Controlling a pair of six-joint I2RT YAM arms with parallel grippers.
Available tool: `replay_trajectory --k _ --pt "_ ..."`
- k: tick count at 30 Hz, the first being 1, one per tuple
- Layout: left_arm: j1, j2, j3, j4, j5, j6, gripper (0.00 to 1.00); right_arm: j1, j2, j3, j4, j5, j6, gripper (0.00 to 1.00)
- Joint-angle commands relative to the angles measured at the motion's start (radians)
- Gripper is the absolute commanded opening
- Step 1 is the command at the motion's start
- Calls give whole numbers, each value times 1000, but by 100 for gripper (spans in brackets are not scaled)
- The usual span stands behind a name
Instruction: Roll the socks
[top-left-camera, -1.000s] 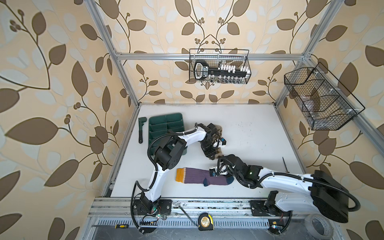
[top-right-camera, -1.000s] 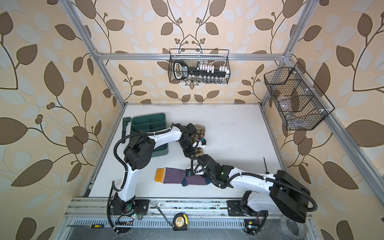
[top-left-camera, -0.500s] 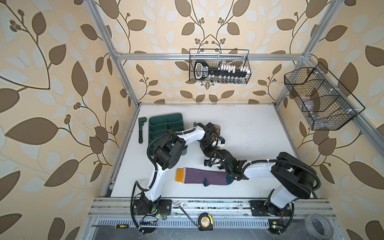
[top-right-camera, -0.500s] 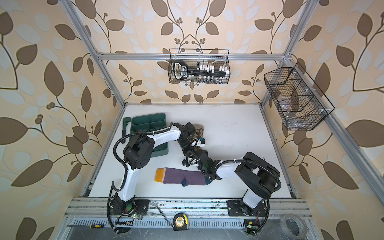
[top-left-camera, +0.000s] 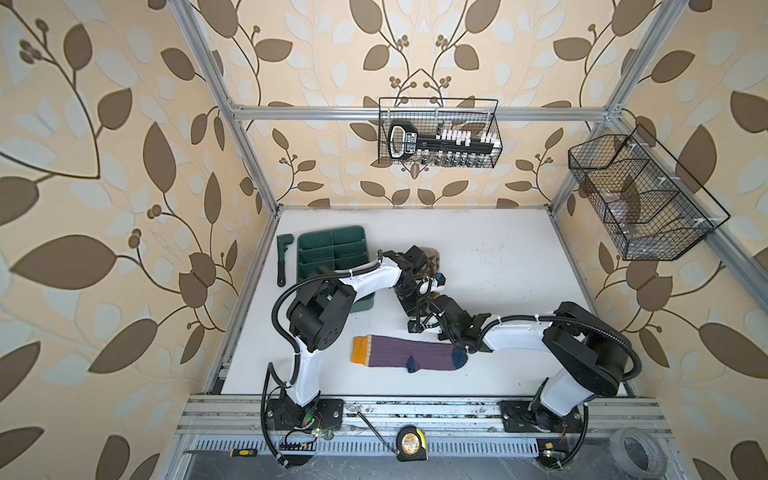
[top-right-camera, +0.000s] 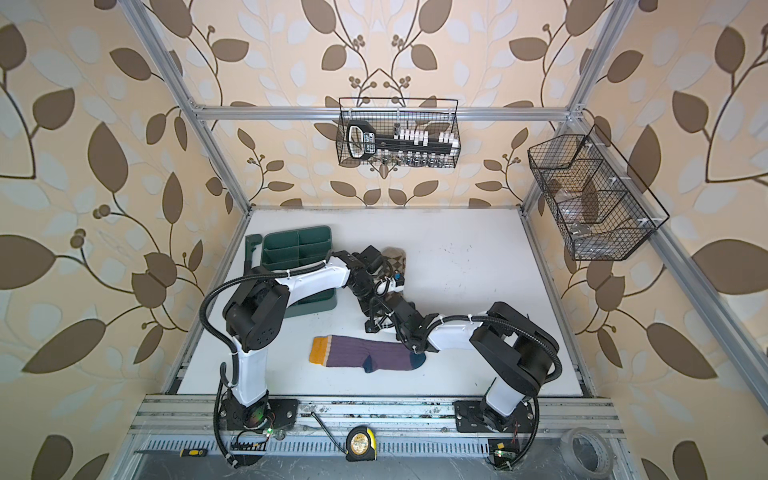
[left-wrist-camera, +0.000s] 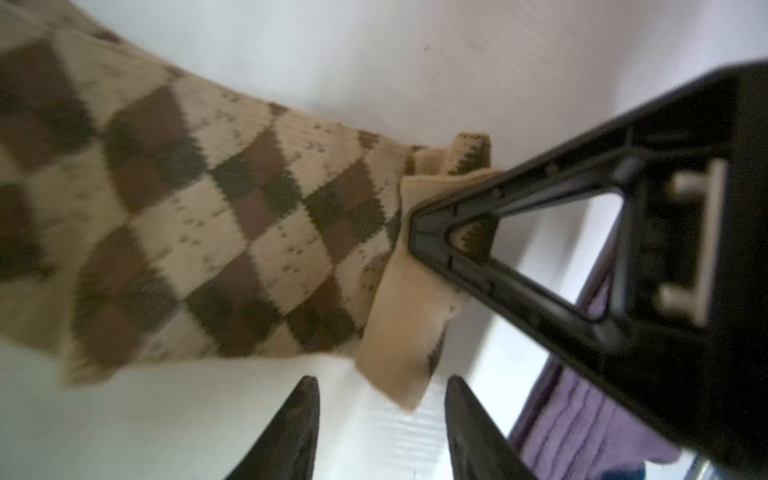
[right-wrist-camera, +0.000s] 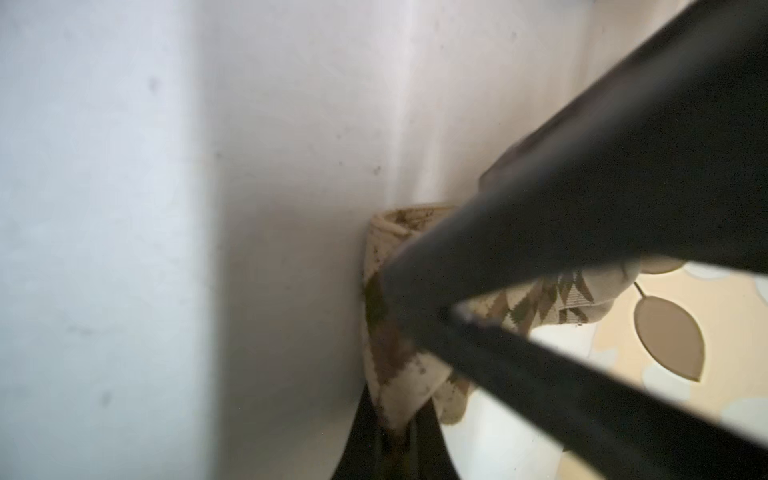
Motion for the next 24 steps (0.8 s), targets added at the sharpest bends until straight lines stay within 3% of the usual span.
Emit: replay_trajectory --k 1,5,7,10,12,14,16,18,21,24 --pt "11 -179 -56 177 -206 -12 57 -19 -28 62 -266 -120 56 0" --pt "20 -344 -138 337 -433 -24 60 -38 -34 109 -380 -190 77 0" --pt "35 -431 -153 355 -457 -30 60 -54 -31 134 -429 -246 83 0" --pt "40 -588 -171 336 -428 -17 60 -84 1 195 -525 -352 91 0" --pt "39 -690 -183 298 -339 13 59 -105 44 252 -609 -408 97 0" --pt "25 -807 -232 274 -193 66 67 -126 106 331 -712 -466 113 0" --pt "-54 -905 -311 280 -182 137 75 -147 159 396 -779 -507 116 0" --pt "-162 -955 -381 260 -278 213 78 -166 200 434 -811 -523 115 0" --pt "-288 -925 -485 243 -477 291 78 -179 236 452 -787 -499 118 0" --pt "-355 -845 -610 376 -572 340 79 -195 262 467 -772 -506 118 2"
